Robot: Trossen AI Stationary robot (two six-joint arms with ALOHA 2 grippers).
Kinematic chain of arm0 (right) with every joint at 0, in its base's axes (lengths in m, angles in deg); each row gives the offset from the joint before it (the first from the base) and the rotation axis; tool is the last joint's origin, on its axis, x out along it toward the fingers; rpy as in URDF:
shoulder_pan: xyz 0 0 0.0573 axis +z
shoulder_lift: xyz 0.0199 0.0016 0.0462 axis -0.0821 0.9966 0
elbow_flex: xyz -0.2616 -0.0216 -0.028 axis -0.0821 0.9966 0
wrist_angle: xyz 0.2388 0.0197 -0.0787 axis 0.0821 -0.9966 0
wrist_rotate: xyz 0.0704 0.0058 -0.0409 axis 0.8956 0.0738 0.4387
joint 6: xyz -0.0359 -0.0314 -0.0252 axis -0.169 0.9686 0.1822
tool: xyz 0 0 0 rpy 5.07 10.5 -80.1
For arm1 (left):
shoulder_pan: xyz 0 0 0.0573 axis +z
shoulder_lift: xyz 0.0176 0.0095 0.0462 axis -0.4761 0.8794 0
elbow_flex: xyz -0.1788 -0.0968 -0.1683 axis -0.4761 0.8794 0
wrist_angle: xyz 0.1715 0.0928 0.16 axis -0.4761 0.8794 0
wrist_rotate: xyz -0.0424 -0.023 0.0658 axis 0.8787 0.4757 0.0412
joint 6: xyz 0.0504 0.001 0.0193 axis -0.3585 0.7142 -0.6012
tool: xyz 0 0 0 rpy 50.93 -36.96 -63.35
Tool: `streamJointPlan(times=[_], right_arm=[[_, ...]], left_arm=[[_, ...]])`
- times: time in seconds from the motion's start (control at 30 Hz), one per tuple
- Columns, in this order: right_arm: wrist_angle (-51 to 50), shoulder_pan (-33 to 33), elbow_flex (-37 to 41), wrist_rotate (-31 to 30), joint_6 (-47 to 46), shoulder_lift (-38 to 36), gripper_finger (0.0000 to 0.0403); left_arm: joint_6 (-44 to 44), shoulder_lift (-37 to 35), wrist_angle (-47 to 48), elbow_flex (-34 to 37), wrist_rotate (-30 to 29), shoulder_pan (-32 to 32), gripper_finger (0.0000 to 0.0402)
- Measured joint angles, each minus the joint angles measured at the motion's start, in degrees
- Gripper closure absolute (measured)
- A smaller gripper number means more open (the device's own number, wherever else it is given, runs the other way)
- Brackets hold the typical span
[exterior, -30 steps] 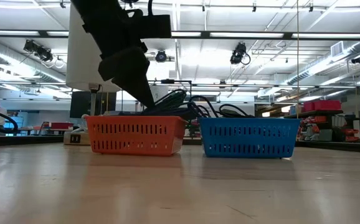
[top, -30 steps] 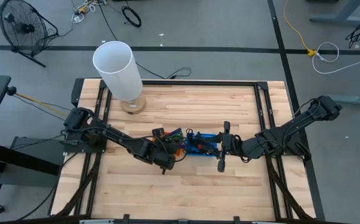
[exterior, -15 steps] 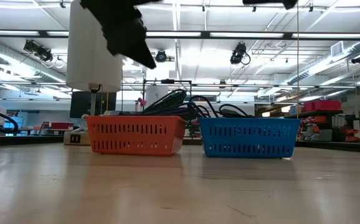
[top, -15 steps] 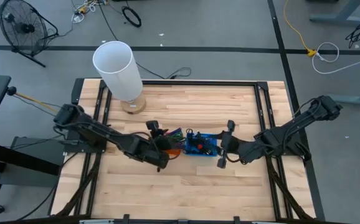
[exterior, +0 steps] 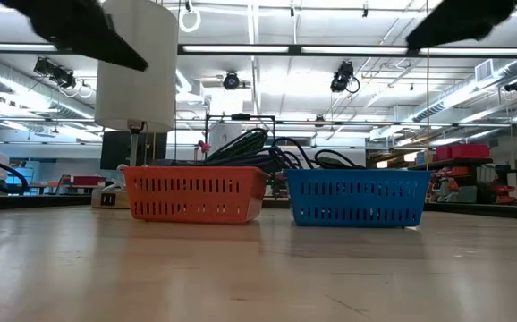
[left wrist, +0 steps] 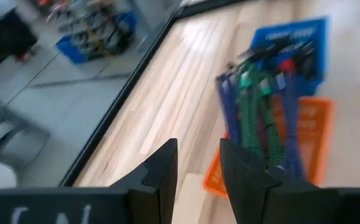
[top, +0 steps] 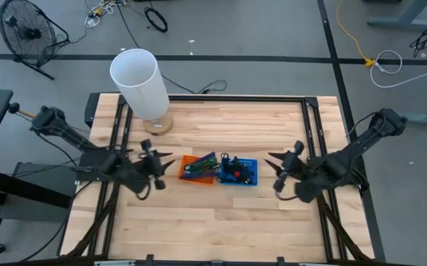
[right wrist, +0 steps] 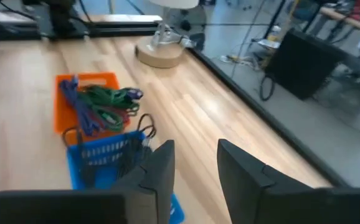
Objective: Pick & Place USB Port
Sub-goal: Return to Home Position
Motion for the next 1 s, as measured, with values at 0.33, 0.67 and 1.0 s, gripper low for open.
streamJointPlan(times=[0.33,0.67,1.0], right_arm=[[37.81,6.04,23.35,7.74,18.87,-20.14,0.0279],[72.1,6.04,42.33,23.98,39.6,-29.74,0.0279],[62.08,6.01,46.76,23.01,24.5,-30.72,0.0279]], left_arm=[[-17.81,-16.05,-23.81,14.29,2.71,-9.89,0.0278],[-14.44,-27.29,-27.67,25.08,10.86,-10.19,0.0278],[-3.8,-32.64,-27.32,34.31,11.17,-10.2,0.0278]])
